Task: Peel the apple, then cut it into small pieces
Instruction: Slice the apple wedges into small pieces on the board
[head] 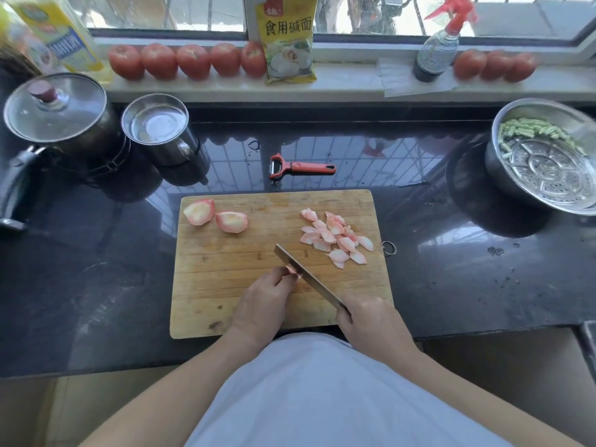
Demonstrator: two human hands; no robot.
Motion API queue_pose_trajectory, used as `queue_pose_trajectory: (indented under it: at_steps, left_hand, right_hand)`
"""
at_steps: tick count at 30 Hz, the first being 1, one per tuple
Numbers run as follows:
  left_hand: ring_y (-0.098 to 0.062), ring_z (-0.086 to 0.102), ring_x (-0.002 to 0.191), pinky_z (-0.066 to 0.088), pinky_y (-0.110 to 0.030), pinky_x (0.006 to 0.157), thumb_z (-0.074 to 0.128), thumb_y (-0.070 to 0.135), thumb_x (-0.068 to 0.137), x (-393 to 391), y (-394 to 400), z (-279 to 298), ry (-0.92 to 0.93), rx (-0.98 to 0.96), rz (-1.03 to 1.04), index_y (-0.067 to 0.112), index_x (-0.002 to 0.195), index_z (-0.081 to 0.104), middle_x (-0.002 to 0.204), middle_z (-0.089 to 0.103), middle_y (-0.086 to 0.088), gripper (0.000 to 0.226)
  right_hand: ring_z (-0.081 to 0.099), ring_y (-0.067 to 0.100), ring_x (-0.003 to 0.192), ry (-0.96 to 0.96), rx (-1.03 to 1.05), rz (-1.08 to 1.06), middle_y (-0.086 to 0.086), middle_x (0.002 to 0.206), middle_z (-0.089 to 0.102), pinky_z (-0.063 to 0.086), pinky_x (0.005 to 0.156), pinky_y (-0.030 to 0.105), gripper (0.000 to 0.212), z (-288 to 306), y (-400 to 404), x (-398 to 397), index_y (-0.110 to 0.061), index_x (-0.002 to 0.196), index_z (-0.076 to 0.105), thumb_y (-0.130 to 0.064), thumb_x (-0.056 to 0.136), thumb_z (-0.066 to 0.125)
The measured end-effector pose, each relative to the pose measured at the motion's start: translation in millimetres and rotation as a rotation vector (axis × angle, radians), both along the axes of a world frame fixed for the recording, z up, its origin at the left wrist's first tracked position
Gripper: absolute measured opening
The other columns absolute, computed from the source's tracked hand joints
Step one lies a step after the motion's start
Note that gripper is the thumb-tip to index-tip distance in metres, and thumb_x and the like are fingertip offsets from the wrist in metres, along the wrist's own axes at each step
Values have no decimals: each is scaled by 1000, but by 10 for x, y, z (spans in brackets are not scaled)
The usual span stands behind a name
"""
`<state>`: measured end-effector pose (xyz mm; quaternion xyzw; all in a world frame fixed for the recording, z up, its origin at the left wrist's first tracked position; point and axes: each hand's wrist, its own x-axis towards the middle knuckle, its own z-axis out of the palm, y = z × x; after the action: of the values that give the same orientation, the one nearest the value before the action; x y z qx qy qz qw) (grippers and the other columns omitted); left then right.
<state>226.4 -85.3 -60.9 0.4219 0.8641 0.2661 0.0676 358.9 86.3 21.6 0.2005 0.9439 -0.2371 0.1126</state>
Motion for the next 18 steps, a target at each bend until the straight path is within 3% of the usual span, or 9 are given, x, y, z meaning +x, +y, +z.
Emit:
queue_pose_trajectory:
  at_steps: [4, 8, 10, 13, 16, 18]
  left_hand:
    - [-32, 66, 84, 56, -42, 59, 73, -2, 86, 2, -4, 22, -9, -17, 2, 12, 116, 71, 111, 70, -6, 33]
    - [-30, 65, 87, 55, -42, 62, 69, 0, 91, 0, -1, 38, -18, -24, 6, 13, 120, 70, 115, 69, -3, 32]
    - [-30, 66, 87, 56, -42, 62, 69, 1, 92, -2, -10, 39, -21, -5, 10, 13, 120, 71, 116, 70, -3, 30]
    - [-30, 65, 83, 55, -41, 60, 71, -5, 87, 8, -3, 47, -38, -8, 29, 14, 115, 72, 109, 69, -1, 34]
    - [-29, 61, 71, 49, -37, 51, 75, -3, 86, 20, 10, 61, -28, 14, 44, 13, 99, 71, 93, 63, -1, 22]
    - [-28, 63, 74, 50, -37, 53, 73, 2, 91, 25, 8, 80, -32, 32, 41, 14, 104, 72, 97, 64, 0, 17]
  right_hand:
    - [38, 25, 52, 6, -11, 27, -10, 52, 29, 20, 44, 32, 31, 41, 10, 3, -20, 69, 36, -15, 93, 55]
    - [40, 27, 53, -68, 20, 45, -9, 53, 34, 34, 51, 33, 28, 17, 77, 103, -19, 70, 41, -21, 94, 54]
    - [47, 30, 60, -159, 68, 52, -4, 62, 46, 42, 56, 36, 26, 24, 84, 127, -17, 75, 46, -28, 99, 49]
    - [57, 33, 70, -237, 99, 76, 4, 74, 56, 43, 60, 37, 21, -5, 17, -51, -16, 82, 49, -23, 101, 43]
    - [61, 35, 72, -175, 99, 52, 7, 77, 64, 52, 60, 39, 18, -112, -123, -361, -17, 84, 57, -20, 98, 46]
    - [62, 36, 73, -129, 65, -1, 8, 80, 67, 54, 60, 42, 23, -153, -159, -479, -17, 85, 61, -26, 99, 46]
